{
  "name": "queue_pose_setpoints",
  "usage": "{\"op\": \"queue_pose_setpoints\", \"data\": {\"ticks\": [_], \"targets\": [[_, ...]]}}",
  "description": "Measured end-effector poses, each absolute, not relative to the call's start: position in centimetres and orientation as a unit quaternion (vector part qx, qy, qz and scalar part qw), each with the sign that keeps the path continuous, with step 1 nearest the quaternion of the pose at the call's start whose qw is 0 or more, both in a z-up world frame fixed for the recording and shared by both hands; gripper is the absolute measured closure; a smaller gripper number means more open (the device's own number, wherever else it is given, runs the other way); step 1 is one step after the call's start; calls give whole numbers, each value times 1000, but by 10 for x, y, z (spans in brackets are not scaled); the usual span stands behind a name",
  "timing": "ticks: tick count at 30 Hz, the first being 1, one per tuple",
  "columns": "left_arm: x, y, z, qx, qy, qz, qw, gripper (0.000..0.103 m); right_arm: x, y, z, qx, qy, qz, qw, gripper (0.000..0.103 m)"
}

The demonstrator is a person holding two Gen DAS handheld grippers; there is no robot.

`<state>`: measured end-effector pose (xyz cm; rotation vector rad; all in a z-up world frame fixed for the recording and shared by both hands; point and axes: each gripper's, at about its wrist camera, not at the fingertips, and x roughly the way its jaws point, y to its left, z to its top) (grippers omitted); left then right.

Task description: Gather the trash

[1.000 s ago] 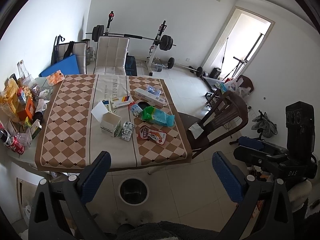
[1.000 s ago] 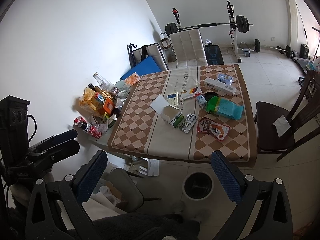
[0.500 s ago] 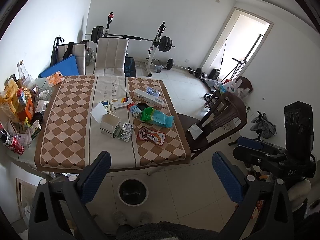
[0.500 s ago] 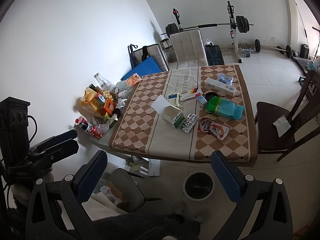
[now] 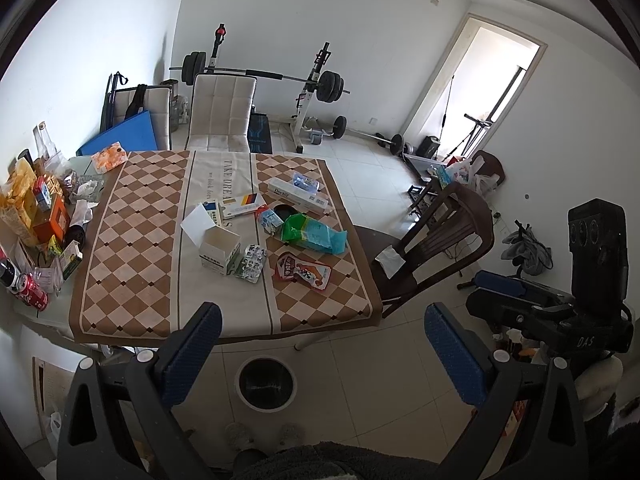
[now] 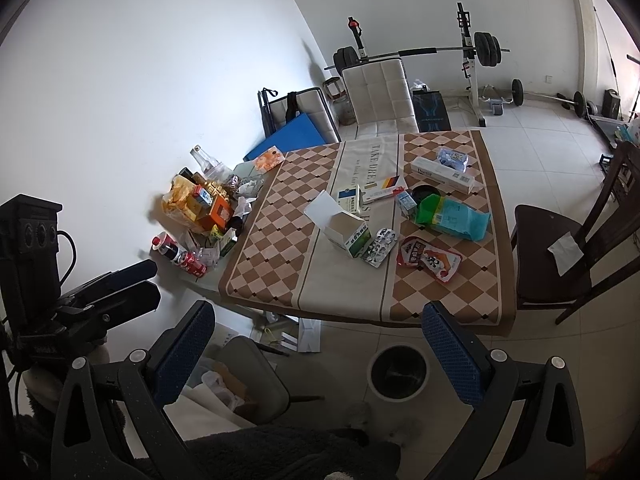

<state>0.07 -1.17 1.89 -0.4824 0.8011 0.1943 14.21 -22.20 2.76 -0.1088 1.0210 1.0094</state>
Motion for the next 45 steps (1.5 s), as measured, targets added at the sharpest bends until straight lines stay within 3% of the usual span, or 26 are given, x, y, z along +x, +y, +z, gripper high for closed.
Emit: {"op": "queue_pose_setpoints", "data": {"ticks": [29,33,41,45], "targets": [[16,-18,46,-227,387,92,889,0,136,-212,38,-44,469,463,751,0],[32,-18,40,-127,386,226,885,0,159,-200,28,-34,470,435,767,0],[94,22,-35,-50,442,302,843,0,199,-165,-21,-86,481,317,813,0],[120,51,-89,-94,497,308,806,0,248,-151,-71,-129,507,296,799,0]]}}
